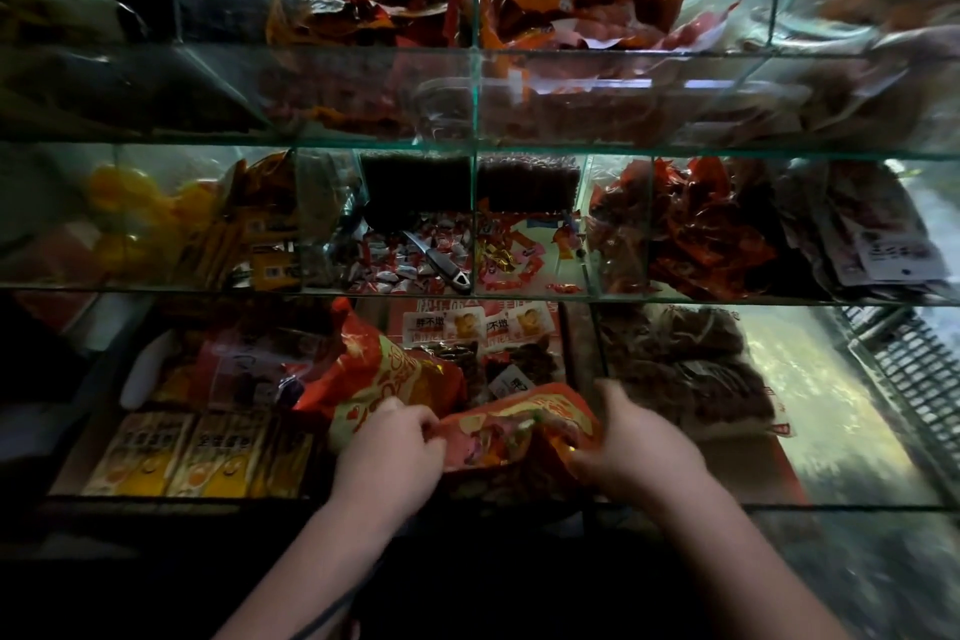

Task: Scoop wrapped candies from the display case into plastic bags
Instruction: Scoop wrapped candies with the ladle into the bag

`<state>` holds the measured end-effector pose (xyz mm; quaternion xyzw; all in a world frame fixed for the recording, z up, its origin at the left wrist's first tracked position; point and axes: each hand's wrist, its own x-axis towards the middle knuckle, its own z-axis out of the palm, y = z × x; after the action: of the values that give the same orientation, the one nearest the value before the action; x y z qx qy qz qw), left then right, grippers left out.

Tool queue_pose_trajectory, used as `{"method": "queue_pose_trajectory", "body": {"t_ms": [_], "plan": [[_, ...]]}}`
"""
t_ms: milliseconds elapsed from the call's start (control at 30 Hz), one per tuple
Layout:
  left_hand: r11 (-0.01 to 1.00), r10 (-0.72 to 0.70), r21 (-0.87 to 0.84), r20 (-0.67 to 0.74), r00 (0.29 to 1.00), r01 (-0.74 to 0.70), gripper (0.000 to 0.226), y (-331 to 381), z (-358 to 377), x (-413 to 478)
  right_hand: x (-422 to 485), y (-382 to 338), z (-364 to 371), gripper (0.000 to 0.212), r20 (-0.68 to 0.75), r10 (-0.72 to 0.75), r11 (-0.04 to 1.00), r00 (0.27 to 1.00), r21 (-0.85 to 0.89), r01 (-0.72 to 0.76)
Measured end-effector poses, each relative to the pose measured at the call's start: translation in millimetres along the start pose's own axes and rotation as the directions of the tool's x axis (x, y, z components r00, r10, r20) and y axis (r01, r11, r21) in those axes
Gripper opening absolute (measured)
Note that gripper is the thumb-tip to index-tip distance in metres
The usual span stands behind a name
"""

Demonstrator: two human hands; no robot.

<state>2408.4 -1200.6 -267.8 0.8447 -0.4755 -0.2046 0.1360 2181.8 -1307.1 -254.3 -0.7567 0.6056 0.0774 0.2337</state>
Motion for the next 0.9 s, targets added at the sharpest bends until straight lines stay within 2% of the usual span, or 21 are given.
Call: {"method": "queue_pose_trajectory", "body": {"t_ms": [33,100,167,200,267,333,433,500,567,633,667,733,767,800,833,900], "plan": [[1.000,-0.012,0.006,0.046,0.999,0.012,0.016,1.7,3.9,-1.9,-3.0,0.0,8.3,0.092,0.039,0.008,1.000,0.999,-0.004,-0.008],[0.999,-0.033,0.000,0.103,0.994,0.033,0.015,5.3,6.3,-3.3,-5.5,2.3,13.7,0.076,0.046,0.006,0.999,0.999,0.047,-0.008],[0.995,-0.098,-0.023,0.087,0.991,0.101,0.009,3.6,-0.5,-0.2,-4.3,8.7,6.3,0.055,0.025,-0.012,0.995,1.000,0.099,0.010],[0.988,-0.143,-0.050,0.046,0.989,0.145,0.015,-0.4,-5.8,3.0,-3.5,12.9,-1.1,0.051,0.013,-0.016,0.993,1.000,0.118,0.014],[0.972,-0.195,-0.140,-0.023,0.981,0.190,0.025,-10.8,-16.0,10.9,-3.4,21.0,-16.0,0.057,-0.008,-0.023,0.989,1.000,0.145,0.024],[0.966,-0.187,-0.197,-0.069,0.980,0.170,0.024,-14.9,-19.0,12.7,-5.1,22.3,-24.7,0.061,-0.022,-0.054,0.993,0.998,0.105,0.056],[0.961,-0.093,-0.267,-0.069,0.993,0.071,0.013,-5.2,-10.4,4.8,-8.1,7.8,-28.9,0.054,-0.049,-0.114,0.993,0.992,-0.049,0.111],[0.965,-0.054,-0.261,-0.072,0.996,0.033,0.033,2.7,-3.6,-3.0,-11.8,-9.8,-35.0,0.050,-0.085,-0.154,0.985,0.984,-0.095,0.146],[0.975,-0.037,-0.223,-0.138,0.990,0.005,0.050,8.1,-1.3,-10.6,-19.2,-25.9,-40.5,0.043,-0.136,-0.201,0.979,0.970,-0.043,0.197],[0.976,0.010,-0.210,-0.242,0.970,-0.063,0.049,12.3,-3.3,-25.1,-30.3,-36.5,-37.0,0.034,-0.195,-0.269,0.958,0.943,0.050,0.284],[0.966,0.097,-0.201,-0.307,0.947,-0.164,0.046,13.7,-2.8,-33.9,-36.1,-37.9,-30.8,0.033,-0.197,-0.309,0.941,0.930,0.076,0.329],[0.880,0.353,-0.168,-0.394,0.849,-0.444,0.037,18.0,-0.8,-49.6,-45.2,-36.0,-16.6,0.042,-0.122,-0.374,0.920,0.919,0.076,0.385],[0.824,0.464,-0.149,-0.377,0.801,-0.547,0.027,20.3,2.0,-55.0,-46.4,-32.9,-9.3,0.047,-0.073,-0.387,0.919,0.919,0.052,0.391],[0.801,0.528,-0.128,-0.309,0.791,-0.584,0.027,22.9,5.6,-56.8,-45.3,-29.2,-3.4,0.052,-0.051,-0.383,0.923,0.922,0.019,0.384],[0.822,0.533,-0.105,-0.205,0.821,-0.559,0.043,25.5,8.8,-55.3,-44.0,-26.9,0.1,0.055,-0.056,-0.356,0.934,0.933,0.002,0.357],[0.916,0.401,-0.034,0.027,0.916,-0.400,0.077,27.6,15.2,-44.7,-40.4,-25.9,2.1,0.045,-0.086,-0.278,0.958,0.957,0.046,0.282]]}}
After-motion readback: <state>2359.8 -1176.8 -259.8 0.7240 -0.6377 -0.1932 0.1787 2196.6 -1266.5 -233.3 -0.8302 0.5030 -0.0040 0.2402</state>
